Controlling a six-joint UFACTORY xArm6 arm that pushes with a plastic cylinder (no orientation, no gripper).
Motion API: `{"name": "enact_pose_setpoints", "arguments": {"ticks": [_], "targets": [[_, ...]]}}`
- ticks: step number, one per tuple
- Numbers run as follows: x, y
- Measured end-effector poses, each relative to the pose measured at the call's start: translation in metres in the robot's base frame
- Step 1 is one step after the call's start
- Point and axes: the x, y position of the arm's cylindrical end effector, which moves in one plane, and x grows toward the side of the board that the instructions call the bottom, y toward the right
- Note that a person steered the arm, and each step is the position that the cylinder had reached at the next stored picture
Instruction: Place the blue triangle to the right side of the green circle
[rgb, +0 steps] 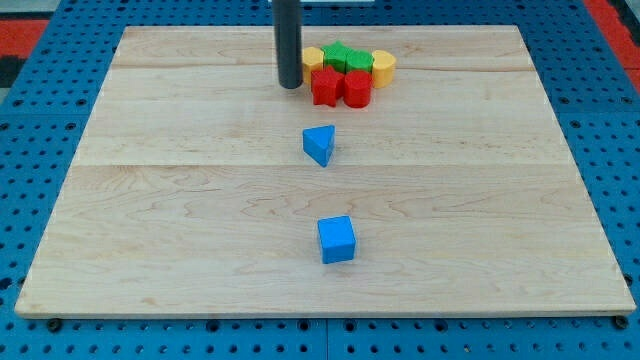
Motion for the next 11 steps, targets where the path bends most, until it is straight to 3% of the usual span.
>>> {"name": "enact_pose_setpoints", "arguments": {"ticks": [2, 3, 5, 7, 11], "targets": [[0.093, 0.008], [0.094, 0.058], [0.15, 0.07], [0.156, 0.13], [0.095, 0.199]]}}
